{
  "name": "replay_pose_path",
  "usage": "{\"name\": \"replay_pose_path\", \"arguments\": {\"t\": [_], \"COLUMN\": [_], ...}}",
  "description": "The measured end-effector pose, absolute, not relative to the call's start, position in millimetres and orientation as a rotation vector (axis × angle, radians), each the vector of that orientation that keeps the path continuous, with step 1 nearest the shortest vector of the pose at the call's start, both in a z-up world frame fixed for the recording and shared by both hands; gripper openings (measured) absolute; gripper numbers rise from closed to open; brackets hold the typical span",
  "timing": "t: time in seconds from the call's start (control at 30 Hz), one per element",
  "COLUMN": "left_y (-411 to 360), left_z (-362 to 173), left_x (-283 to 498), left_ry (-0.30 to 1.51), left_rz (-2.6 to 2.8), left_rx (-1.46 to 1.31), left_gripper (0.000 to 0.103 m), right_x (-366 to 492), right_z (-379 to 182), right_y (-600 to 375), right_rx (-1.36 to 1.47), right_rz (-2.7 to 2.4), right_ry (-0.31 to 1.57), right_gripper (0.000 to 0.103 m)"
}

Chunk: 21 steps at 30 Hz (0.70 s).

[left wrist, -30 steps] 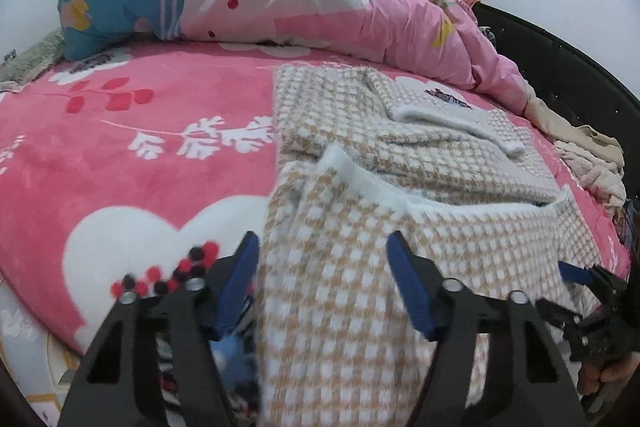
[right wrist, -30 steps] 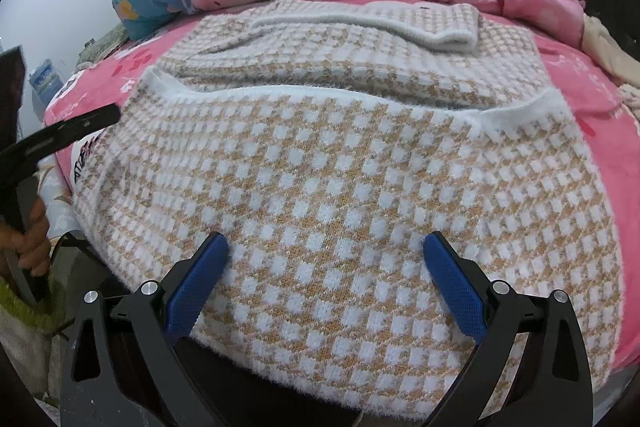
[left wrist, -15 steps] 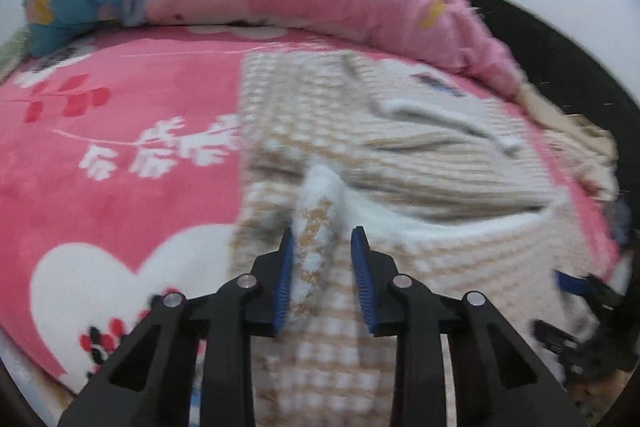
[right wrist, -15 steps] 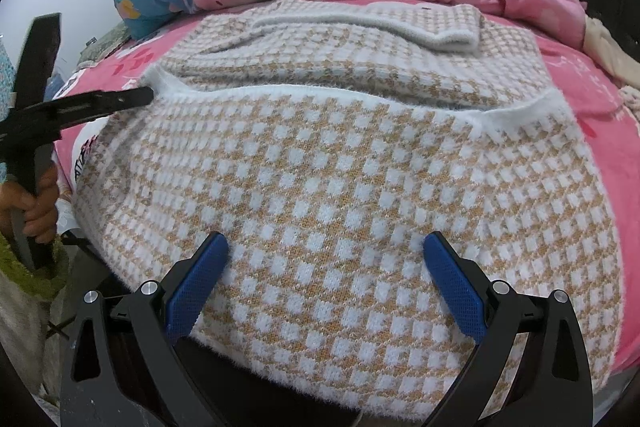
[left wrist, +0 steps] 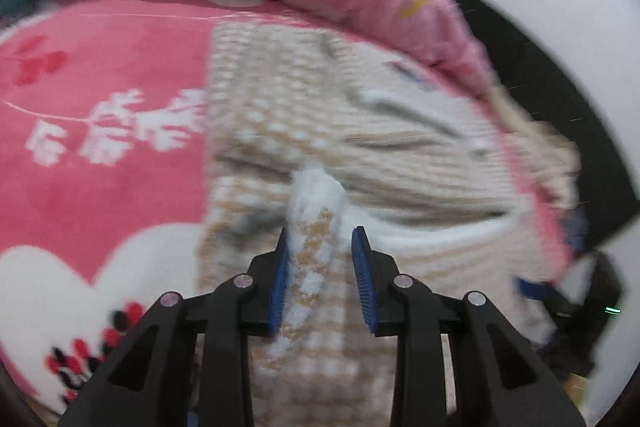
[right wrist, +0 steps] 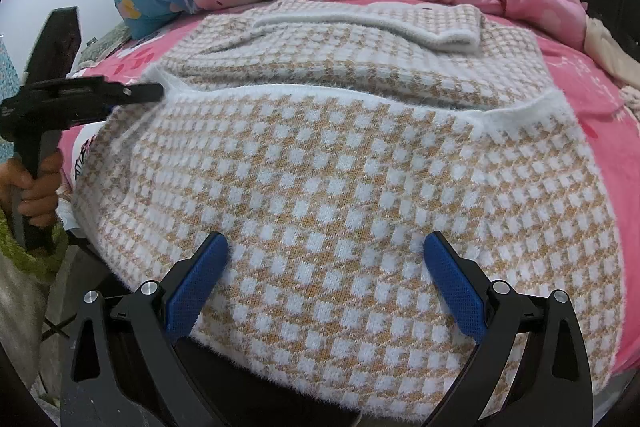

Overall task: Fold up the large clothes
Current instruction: 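Grasp the white fleece trim edge of the coat with the left gripper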

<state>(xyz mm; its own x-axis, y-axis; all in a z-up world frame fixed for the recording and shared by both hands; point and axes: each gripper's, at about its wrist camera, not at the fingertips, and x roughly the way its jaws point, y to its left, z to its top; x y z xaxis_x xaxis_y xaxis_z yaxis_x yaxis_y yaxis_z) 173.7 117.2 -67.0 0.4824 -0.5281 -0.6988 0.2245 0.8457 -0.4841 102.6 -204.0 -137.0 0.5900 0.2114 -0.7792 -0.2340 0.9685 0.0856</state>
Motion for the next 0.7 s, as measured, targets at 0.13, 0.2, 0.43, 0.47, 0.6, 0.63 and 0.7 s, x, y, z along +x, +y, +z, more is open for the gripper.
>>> {"name": "replay_pose_path", "arguments": {"t": [0.13,0.2,0.43,0.47,0.6,0.63,0.7], "left_y": [112.8,109.7,101.9,97.6,77.6,70.8,55.5], "left_z": [-77.4,-78.0,-68.4,-72.6,-70.1,-68.9,-67.8], "left_x": [176.7,178.1,168.3,168.1,159.9,157.5,149.4], "left_ry": [1.032,1.041,1.057,1.078,1.057,1.047,1.01], "left_rz": [-0.38,-0.366,-0.383,-0.337,-0.238,-0.211,-0.15], "left_rx": [-0.248,-0.233,-0.24,-0.184,-0.018,0.025,0.122], "left_gripper": [0.028,0.03,0.028,0.029,0.032,0.032,0.031], "right_x": [104.8,105.7,107.2,107.4,107.2,107.0,105.0], "right_z": [-137.5,-137.2,-137.3,-137.0,-137.3,-136.8,-134.2], "right_y": [-203.8,-203.2,-202.9,-202.8,-203.1,-203.5,-204.4], "right_rx": [-0.028,-0.031,-0.033,-0.034,-0.032,-0.032,-0.027], "right_rz": [0.26,0.259,0.261,0.261,0.261,0.26,0.261], "right_ry": [0.905,0.907,0.905,0.905,0.907,0.906,0.903], "right_gripper": [0.095,0.095,0.095,0.095,0.095,0.095,0.09]}}
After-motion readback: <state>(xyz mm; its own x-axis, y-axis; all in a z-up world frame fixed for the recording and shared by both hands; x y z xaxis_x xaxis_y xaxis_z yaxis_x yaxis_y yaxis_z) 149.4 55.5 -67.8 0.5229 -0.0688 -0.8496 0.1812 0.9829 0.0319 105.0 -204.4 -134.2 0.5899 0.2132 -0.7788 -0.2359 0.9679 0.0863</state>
